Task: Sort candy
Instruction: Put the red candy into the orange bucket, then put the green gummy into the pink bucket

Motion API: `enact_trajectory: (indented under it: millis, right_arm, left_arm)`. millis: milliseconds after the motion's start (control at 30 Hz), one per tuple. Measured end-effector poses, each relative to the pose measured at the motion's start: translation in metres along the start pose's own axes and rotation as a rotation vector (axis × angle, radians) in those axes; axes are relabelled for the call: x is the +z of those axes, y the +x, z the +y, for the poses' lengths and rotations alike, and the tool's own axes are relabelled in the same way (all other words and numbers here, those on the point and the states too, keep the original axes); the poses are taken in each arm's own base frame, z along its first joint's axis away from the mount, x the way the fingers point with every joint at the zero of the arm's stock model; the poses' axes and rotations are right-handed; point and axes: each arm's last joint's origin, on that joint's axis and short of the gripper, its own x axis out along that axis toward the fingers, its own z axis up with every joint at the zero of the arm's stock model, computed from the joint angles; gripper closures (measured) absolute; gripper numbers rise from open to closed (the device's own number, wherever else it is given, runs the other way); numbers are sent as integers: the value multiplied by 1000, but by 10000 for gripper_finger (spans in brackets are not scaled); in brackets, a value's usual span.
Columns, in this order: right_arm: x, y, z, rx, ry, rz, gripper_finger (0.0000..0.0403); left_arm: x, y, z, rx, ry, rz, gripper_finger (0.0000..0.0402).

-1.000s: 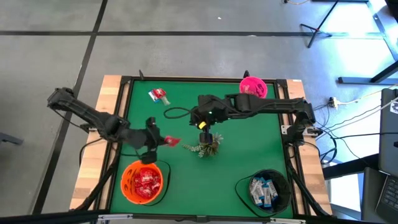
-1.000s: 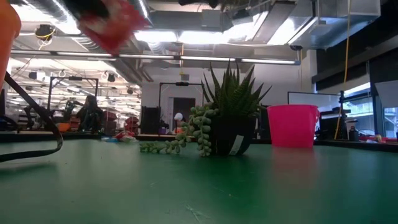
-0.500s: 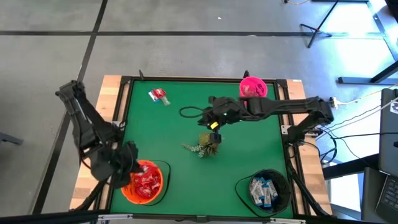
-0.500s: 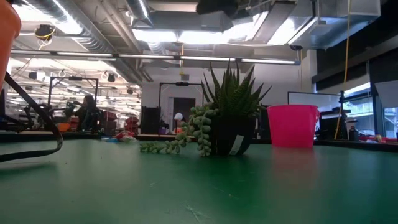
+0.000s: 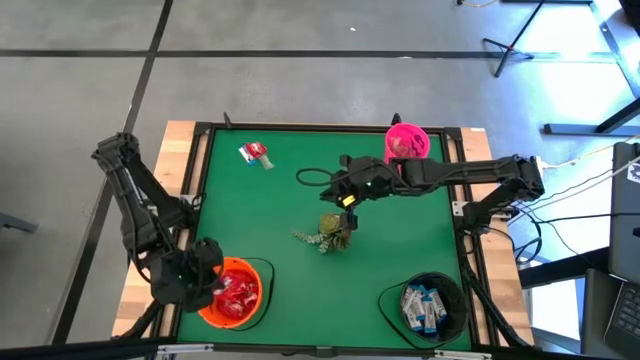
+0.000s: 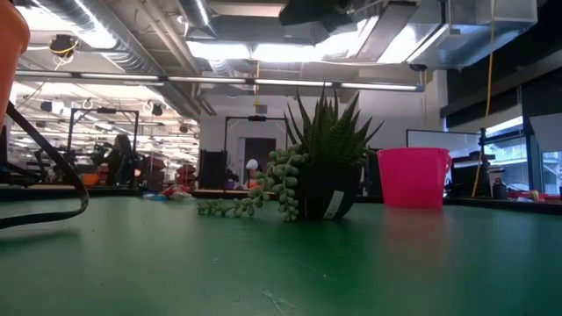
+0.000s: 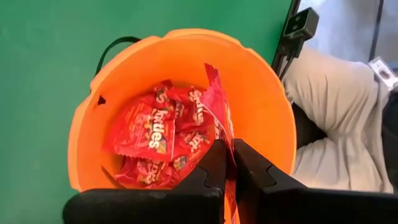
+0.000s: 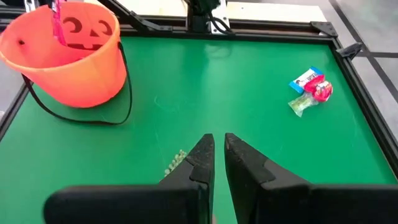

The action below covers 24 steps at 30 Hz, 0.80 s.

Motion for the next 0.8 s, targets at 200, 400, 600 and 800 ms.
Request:
enact_trajectory:
  millis: [200,400,600,800]
  right_arm:
    - [-1,0,0,0,0,9,366]
    - [-1,0,0,0,-1,7,366]
    - [0,0,-4,-13,-1,3,366]
    - [1,-7,-7,-6,-8,-2,366]
  left_arm:
    - [-1,-1,-1,-10,12,-19,360]
    - [-1,-1,0,-2,16,-18,285]
    - [7,-10,11,54,45,-106,249]
    - [31,-25,35,218,169,-338,250]
